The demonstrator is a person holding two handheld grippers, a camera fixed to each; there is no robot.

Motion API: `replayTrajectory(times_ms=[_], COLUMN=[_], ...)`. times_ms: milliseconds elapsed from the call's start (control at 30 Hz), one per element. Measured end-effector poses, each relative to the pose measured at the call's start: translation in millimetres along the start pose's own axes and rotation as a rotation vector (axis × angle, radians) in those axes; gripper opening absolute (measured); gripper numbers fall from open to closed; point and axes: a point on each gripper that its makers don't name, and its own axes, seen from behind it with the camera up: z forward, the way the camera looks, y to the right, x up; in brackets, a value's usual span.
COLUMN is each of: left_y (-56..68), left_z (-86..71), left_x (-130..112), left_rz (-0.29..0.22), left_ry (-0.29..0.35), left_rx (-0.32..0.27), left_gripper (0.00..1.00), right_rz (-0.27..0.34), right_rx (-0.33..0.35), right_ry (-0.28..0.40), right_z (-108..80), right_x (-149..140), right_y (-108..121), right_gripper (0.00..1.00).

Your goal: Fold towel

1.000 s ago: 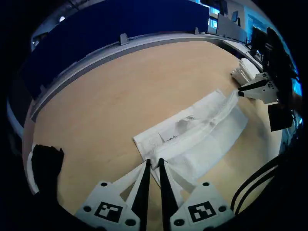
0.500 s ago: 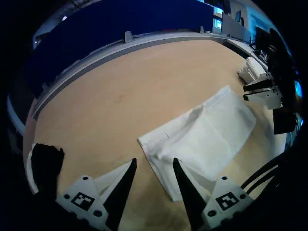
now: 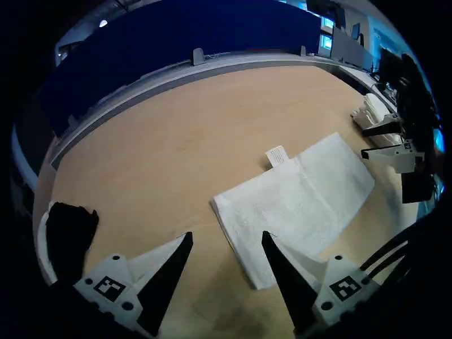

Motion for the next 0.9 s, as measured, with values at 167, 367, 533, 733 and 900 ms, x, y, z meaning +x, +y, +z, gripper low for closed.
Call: replayTrajectory(times_ms=[167, 367, 533, 733, 900], left_y=[1.0, 2.3, 5.7, 4.5, 0.5], left_z=[-9.0, -25.2, -37.1, -45.0, -57.1], left_x=[-5, -18, -31, -41, -50], left_rz=[-0.001, -0.03, -0.049, -0.078, -0.12], left_ry=[0.007, 0.015, 0.022, 0.028, 0.038], left_rx=[0.005, 0.022, 0.035, 0.059, 0.087], left_gripper=[0.91, 0.91, 0.9, 0.91, 0.9], right_rz=[-0.007, 0.004, 0.024, 0.015, -0.046], right_rx=[-0.003, -0.011, -0.023, -0.012, 0.027], right_ry=[-0.001, 0.002, 0.007, -0.001, -0.021], right_z=[-8.5, -23.0, -35.8, -39.9, -39.5], right_x=[-5, -15, -24, -34, -42], right_y=[-2, -6, -7, -7, -13], right_gripper=[1.0, 1.0, 1.0, 1.0, 1.0])
